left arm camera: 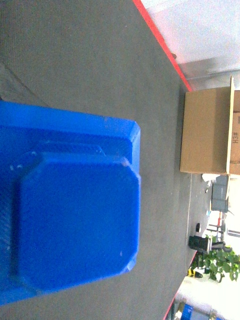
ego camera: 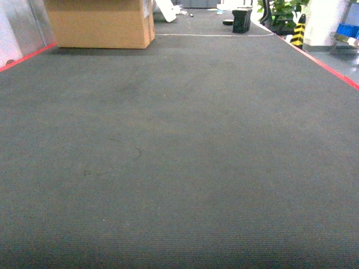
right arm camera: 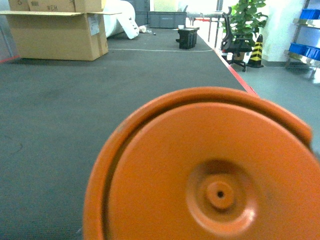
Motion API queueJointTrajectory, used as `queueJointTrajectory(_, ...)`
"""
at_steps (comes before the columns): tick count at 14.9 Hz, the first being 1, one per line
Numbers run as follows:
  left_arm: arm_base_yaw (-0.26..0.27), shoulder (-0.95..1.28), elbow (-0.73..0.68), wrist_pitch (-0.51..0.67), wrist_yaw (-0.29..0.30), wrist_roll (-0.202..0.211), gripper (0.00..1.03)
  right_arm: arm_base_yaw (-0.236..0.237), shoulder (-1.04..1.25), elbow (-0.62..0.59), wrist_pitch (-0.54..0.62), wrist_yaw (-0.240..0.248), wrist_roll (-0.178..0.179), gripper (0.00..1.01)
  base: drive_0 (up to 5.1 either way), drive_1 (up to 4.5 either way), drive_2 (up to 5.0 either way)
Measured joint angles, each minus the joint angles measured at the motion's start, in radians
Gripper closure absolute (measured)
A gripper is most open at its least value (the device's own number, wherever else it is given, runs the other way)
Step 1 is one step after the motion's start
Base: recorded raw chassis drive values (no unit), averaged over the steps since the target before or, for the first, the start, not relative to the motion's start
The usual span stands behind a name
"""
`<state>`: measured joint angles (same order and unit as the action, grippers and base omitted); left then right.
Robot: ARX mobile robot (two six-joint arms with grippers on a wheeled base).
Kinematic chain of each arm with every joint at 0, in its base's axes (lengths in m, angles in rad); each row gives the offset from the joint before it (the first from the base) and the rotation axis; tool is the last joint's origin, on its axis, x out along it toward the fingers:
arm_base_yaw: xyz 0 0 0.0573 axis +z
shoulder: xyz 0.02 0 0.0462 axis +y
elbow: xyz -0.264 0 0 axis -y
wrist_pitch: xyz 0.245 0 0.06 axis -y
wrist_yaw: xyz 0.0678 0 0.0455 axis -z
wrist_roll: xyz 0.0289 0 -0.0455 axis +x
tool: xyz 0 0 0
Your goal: Sort blue parts and orange caps into right shelf containers
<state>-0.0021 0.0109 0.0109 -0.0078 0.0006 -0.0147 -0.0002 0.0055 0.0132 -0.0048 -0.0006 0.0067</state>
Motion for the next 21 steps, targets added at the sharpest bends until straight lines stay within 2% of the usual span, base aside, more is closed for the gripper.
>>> queueJointTrajectory(21, 0.002, 0.000, 0.000, 0.001, -0.001, 0.000, 0.61, 0.000, 0.000, 0.000, -0.002, 0.000, 0.000, 0.56, 0.0, 0.00, 0.0)
